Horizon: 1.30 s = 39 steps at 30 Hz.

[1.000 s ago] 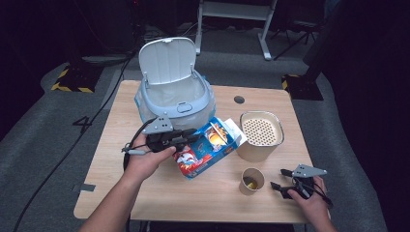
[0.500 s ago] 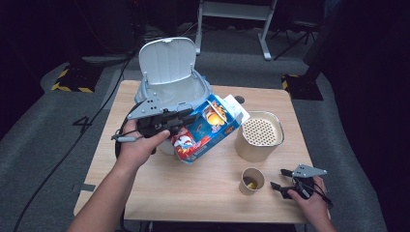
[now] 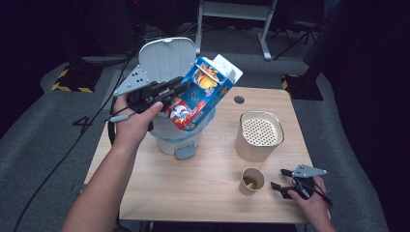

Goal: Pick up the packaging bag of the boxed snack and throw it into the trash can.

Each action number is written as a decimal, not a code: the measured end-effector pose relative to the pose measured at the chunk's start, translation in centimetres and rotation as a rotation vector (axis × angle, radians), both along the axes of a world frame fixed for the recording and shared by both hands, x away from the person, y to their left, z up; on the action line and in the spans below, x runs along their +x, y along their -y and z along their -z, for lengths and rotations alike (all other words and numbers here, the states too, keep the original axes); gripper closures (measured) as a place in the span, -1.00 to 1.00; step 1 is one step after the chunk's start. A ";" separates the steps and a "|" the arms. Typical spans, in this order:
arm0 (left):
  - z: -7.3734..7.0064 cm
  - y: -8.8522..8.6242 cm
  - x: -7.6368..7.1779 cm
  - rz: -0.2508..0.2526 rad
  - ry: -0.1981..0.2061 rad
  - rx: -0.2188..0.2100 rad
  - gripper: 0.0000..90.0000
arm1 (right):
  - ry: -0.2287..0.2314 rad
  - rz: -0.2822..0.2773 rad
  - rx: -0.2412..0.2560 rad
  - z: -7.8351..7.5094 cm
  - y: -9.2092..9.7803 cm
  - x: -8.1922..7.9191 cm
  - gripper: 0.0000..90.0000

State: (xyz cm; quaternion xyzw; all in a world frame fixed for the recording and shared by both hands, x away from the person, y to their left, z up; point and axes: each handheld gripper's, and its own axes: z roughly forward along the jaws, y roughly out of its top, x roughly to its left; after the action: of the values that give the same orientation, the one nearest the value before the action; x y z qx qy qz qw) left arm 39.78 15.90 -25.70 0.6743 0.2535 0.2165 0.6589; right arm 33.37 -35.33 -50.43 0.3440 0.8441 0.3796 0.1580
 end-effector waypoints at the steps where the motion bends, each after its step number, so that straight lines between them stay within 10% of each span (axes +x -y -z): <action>1: 0.0 0.0 0.0 0.000 0.000 0.000 0.69 | 0.000 0.000 0.000 0.0 0.0 0.0 -0.42; 20: -1.4 -1.9 2.8 -0.238 0.100 -0.020 0.69 | 0.000 0.000 0.000 0.0 0.0 0.0 -0.42; 39: -0.8 -2.1 4.3 -0.344 0.130 -0.025 0.69 | 0.000 0.000 0.000 0.0 0.0 0.0 -0.42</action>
State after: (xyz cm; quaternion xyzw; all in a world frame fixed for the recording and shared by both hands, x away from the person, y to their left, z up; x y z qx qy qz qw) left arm 44.06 17.99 -24.92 0.5975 0.3245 0.3659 0.6355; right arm 33.37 -35.33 -50.43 0.3440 0.8441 0.3798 0.1580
